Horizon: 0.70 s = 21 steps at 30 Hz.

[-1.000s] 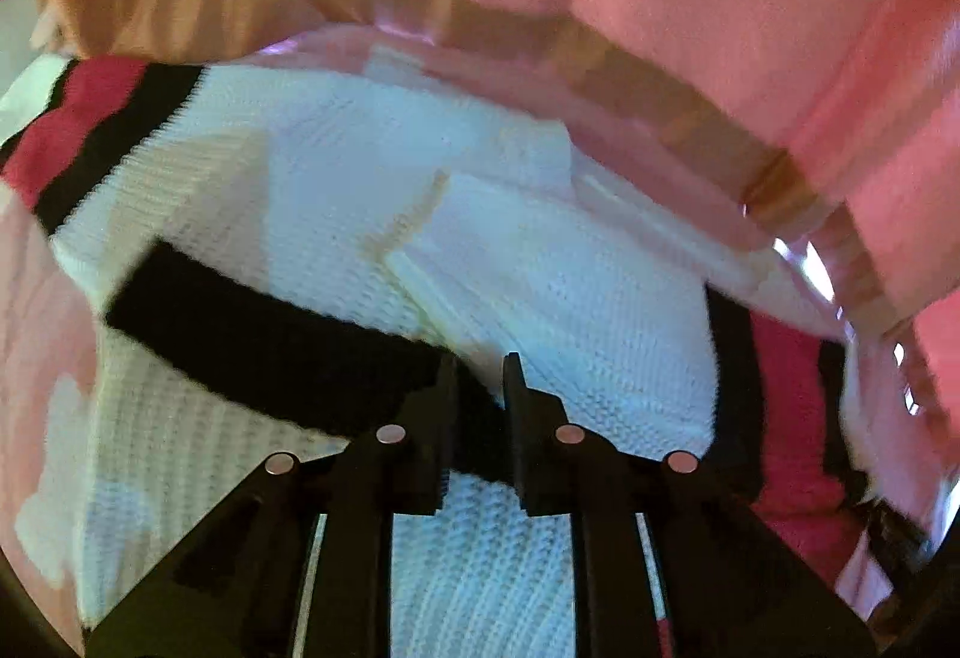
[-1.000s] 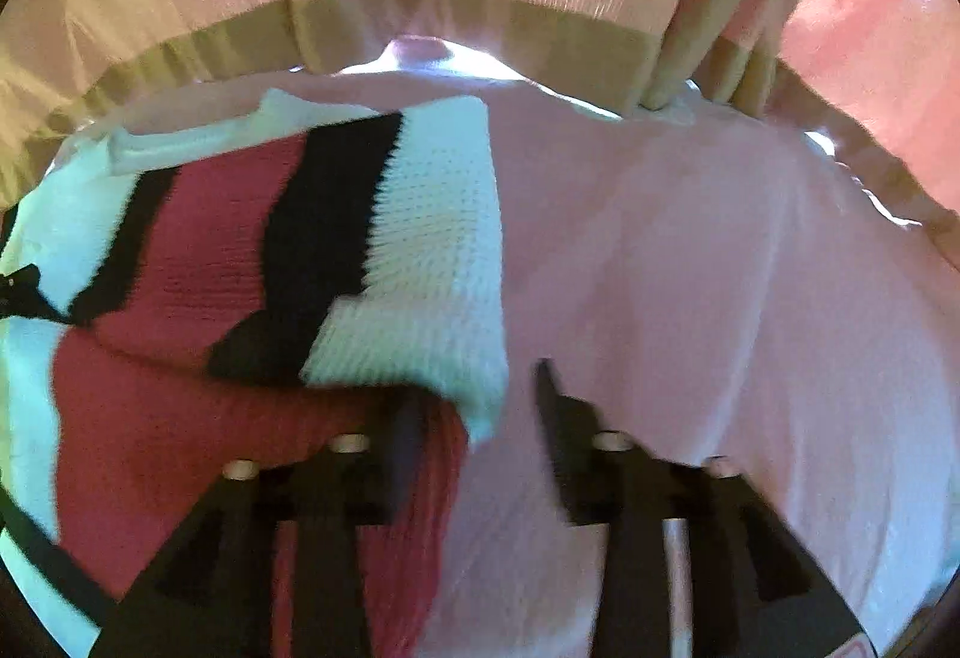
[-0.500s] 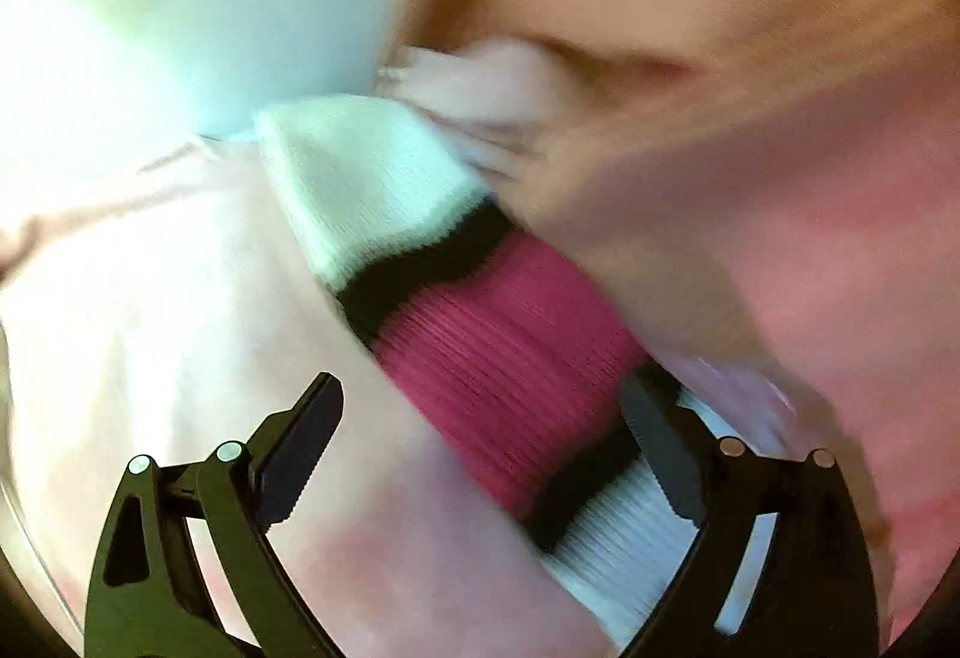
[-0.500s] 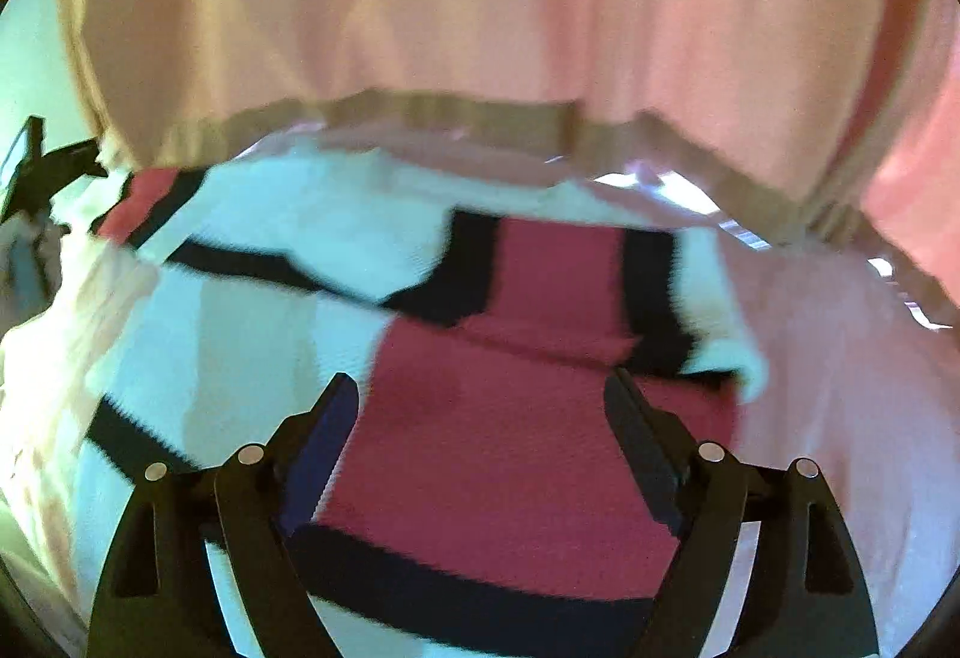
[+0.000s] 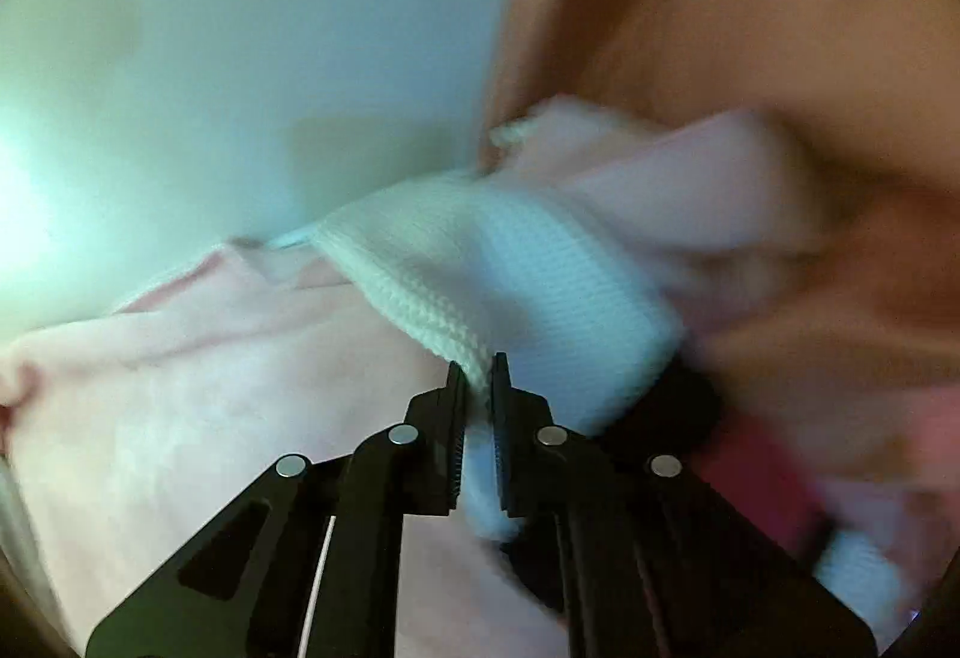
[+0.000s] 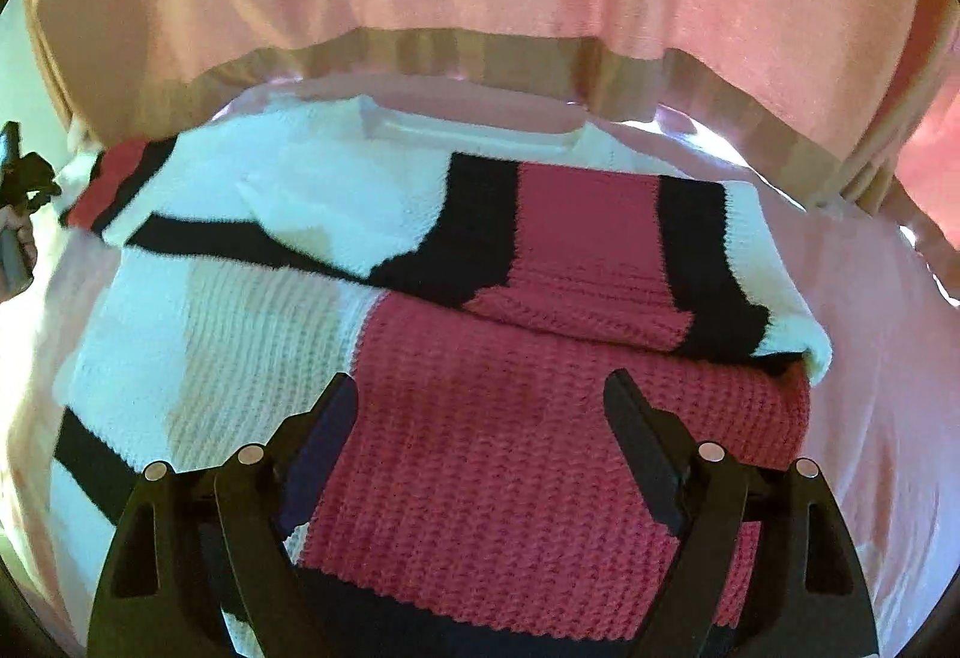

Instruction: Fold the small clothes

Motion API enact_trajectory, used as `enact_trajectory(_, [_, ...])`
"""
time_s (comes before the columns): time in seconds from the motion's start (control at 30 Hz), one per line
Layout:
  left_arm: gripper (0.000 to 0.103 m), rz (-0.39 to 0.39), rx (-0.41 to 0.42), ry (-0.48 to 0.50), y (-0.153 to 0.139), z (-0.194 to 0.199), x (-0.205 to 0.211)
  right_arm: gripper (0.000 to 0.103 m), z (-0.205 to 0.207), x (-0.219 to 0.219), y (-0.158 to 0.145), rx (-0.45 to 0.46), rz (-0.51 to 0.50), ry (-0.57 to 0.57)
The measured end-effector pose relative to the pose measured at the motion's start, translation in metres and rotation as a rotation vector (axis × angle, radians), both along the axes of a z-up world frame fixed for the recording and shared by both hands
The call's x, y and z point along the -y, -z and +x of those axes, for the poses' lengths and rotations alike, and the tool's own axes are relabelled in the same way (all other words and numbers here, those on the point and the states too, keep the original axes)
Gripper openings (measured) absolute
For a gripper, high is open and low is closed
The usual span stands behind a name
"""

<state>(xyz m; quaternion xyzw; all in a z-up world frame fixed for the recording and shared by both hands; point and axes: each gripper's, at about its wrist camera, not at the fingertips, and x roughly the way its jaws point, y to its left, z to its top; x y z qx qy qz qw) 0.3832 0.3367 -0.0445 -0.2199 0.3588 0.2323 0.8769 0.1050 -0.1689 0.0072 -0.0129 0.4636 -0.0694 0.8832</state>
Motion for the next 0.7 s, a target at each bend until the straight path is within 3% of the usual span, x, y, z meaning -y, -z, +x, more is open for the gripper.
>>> enact_trajectory(0.17, [0.006, 0.040, 0.179, 0.239, -0.083, -0.036, 0.114, 0.081, -0.004, 0.016, -0.021, 0.046, 0.019, 0.042])
enact_trajectory(0.23, [0.007, 0.040, 0.239, 0.393, -0.117, -0.056, 0.187, 0.081, -0.006, 0.024, -0.030, 0.065, 0.020, 0.060])
enact_trajectory(0.33, [0.007, -0.004, 0.264, 0.614, -0.134, -0.082, 0.284, 0.082, -0.011, 0.038, -0.041, 0.090, 0.008, 0.094])
enact_trajectory(0.43, [0.011, -0.066, 0.185, 0.798, -0.111, -0.102, 0.380, 0.083, -0.015, 0.060, -0.045, 0.089, 0.014, 0.131])
enact_trajectory(0.53, [0.011, -0.146, 0.084, 0.883, -0.065, -0.116, 0.442, 0.083, -0.021, 0.078, -0.045, 0.072, 0.032, 0.168])
enact_trajectory(0.6, [0.036, -0.131, -0.042, 0.973, -0.022, -0.127, 0.484, 0.083, -0.026, 0.089, -0.046, 0.065, 0.052, 0.177])
enact_trajectory(0.63, [0.066, -0.104, -0.096, 0.991, -0.005, -0.132, 0.489, 0.083, -0.028, 0.093, -0.046, 0.063, 0.051, 0.178])
enact_trajectory(0.7, [0.066, -0.031, -0.110, 0.974, 0.017, -0.147, 0.496, 0.084, -0.030, 0.099, -0.045, 0.050, 0.039, 0.171])
